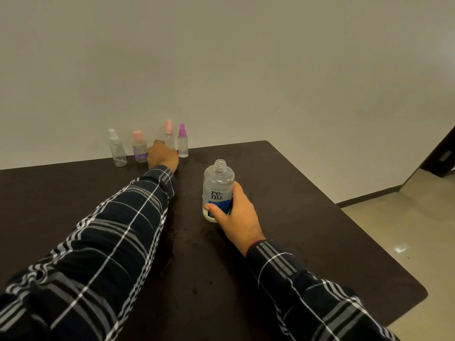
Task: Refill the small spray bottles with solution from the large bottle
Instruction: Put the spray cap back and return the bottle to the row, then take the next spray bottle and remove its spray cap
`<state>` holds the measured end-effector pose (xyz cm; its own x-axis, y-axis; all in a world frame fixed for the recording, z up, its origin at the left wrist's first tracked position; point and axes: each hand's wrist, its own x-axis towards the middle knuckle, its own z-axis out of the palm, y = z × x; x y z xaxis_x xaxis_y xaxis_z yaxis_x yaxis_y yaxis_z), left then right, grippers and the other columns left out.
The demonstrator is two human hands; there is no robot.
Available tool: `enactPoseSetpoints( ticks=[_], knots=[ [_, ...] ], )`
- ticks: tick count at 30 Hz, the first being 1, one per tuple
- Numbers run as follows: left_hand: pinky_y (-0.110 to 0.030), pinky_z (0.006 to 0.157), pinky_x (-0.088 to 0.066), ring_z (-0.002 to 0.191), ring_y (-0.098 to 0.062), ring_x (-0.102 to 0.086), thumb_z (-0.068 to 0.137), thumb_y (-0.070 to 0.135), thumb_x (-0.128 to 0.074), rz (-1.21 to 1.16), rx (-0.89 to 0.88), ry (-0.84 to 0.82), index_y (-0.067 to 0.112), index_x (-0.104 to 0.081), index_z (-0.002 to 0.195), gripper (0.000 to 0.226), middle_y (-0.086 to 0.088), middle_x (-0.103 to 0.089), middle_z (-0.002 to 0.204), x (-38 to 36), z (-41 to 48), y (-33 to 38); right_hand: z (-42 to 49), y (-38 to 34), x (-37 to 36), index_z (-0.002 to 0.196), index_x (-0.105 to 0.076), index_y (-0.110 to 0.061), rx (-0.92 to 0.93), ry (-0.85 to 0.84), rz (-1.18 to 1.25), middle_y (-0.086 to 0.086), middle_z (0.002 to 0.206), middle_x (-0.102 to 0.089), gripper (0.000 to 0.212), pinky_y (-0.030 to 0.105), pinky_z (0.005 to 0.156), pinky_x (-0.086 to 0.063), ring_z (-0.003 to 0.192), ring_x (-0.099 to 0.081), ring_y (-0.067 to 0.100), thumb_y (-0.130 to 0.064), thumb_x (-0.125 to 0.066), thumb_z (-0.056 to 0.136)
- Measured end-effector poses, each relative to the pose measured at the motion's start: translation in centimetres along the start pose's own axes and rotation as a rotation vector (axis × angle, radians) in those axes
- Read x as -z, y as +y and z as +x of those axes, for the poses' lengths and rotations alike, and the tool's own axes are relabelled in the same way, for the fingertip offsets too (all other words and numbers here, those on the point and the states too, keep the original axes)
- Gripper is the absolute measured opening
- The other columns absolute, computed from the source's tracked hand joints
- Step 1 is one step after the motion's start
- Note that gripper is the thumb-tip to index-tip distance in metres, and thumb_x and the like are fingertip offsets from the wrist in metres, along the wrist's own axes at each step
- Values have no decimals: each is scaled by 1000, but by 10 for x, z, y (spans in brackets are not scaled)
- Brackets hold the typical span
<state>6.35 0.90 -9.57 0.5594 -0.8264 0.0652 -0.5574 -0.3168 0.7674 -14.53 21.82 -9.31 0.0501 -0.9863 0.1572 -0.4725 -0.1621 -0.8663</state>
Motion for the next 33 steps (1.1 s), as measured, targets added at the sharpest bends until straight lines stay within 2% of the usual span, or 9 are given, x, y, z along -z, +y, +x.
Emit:
enactPoseSetpoints(
  ticks=[4,10,20,24,25,26,29,31,33],
  knots=[
    [-49,91,-54,116,-38,-60,96,22,-59,82,23,41,11,-51,131,38,-15,-61,129,5,-9,2,0,1,-1,140,-40,-31,1,-3,11,-13,139,-53,67,25,104,-40,126,-48,3,-34,-76,84],
    [-45,88,-55,108,-37,-64,90,34,-68,187,-73,-31,10,-57,122,41,-14,-66,120,26,-39,-8,0,0,-1,141,-40,-31,13,5,20,-11,139,-54,68,33,109,-43,129,-50,9,-35,-76,84],
    [-43,87,-55,100,-28,-65,78,43,-78,346,-158,-176,21,-63,110,42,-4,-68,110,90,-148,-33,-2,-7,3,138,-42,-21,-19,-18,-20,1,137,-56,67,35,104,-45,127,-54,21,-33,-78,83],
    [-43,90,-55,101,-25,-65,81,33,-77,212,-224,-187,28,-54,122,47,-1,-68,111,123,-194,-56,-12,-15,8,155,-17,-14,-150,-37,7,8,157,-32,112,44,113,-39,140,-41,28,-39,-87,72],
    [-44,91,-56,99,-24,-66,81,29,-77,160,-245,-192,30,-52,125,51,0,-68,109,129,-201,-61,-20,-17,7,155,-15,-15,-153,17,-9,8,157,-30,114,45,110,-42,138,-42,29,-42,-87,71],
    [-44,91,-56,97,-22,-67,81,26,-77,116,-259,-195,31,-51,127,53,1,-69,105,136,-209,-67,-32,-19,5,152,-21,-15,-127,100,-45,8,152,-34,107,46,105,-47,132,-47,29,-45,-85,72],
    [-40,92,-55,90,-15,-68,83,24,-76,64,-279,-215,30,-50,133,56,4,-70,96,149,-232,-72,-65,-26,-6,125,-47,-18,53,370,-180,4,121,-52,57,44,85,-54,110,-56,24,-50,-69,84],
    [-34,90,-55,87,-10,-67,85,26,-75,61,-289,-228,29,-49,134,56,6,-70,94,152,-244,-72,-73,-32,-16,109,-57,-22,152,319,-158,-1,105,-59,30,43,79,-55,98,-58,18,-45,-62,90],
    [-26,81,-53,87,-5,-65,85,27,-75,45,-296,-239,30,-52,131,51,8,-67,100,152,-255,-73,-71,-39,-26,106,-62,-24,186,94,-62,-5,99,-63,19,39,81,-56,90,-60,10,-38,-62,93]
  ],
)
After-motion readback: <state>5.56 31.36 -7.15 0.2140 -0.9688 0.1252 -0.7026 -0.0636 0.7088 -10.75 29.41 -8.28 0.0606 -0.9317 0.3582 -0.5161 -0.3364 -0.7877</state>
